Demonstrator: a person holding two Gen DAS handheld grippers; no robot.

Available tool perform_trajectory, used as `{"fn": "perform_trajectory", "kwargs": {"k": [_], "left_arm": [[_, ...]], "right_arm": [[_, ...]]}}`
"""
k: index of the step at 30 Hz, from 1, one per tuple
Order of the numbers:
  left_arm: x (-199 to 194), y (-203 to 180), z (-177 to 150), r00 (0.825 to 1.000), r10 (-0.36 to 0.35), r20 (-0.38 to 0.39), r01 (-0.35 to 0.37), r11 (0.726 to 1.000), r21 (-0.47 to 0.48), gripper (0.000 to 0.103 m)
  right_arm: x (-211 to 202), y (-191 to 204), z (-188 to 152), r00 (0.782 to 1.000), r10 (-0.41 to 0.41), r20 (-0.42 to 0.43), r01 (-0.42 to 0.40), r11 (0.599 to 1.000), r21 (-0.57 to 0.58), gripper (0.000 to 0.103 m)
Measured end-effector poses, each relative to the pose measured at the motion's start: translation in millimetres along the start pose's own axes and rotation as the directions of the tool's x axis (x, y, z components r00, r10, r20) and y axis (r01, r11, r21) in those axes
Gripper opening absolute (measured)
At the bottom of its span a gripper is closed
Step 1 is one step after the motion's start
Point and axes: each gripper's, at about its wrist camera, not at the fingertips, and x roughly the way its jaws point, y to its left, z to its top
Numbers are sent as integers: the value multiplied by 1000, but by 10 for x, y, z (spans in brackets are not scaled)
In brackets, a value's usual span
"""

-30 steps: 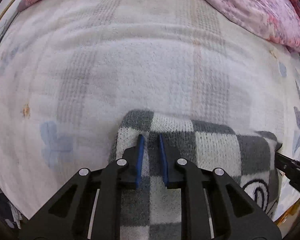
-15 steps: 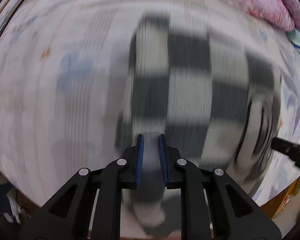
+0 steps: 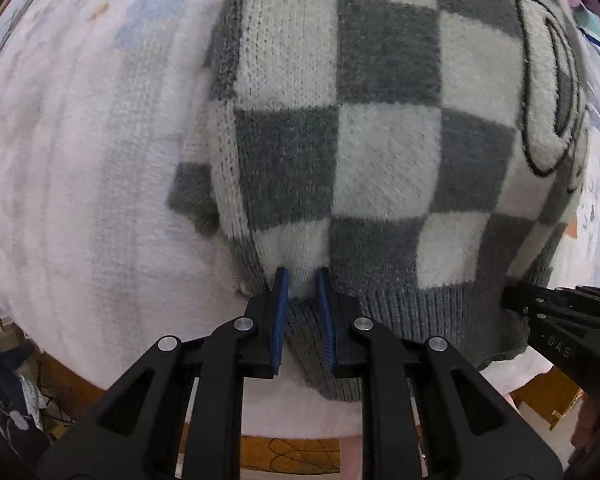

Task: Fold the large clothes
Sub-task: 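Open both grippers and release the bundle onto the bed, then grasp the bundle sides with both grippers and lift it off the bed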

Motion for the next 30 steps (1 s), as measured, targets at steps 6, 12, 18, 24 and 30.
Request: {"fn": "perform_trajectory", "kwargs": {"k": [6,12,18,24,30], "left_arm": [[212,111,-251,998,-6,-65,5,1000,-20,18],[-79,218,-315,999,-1,-33,-2,998,-62,48],[-538,377,-225,999,-16,39,20,995,-100,62],[-892,310,-28,993,2,115,9,995,-99,69],[-1011,264,192,985,-4,170,19,996,-88,71]], "right_arm": [[231,-1,-194,995,102,14,-102,995,8,14],[-333,60,-300,987,146,72,-142,988,-64,52],[-1163,-61,-352,936,217,278,-198,976,-94,88],[-1735,-133,-194,857,279,432,-219,958,-184,90],[-1926,-274,-123,795,295,530,-197,952,-235,94]]}}
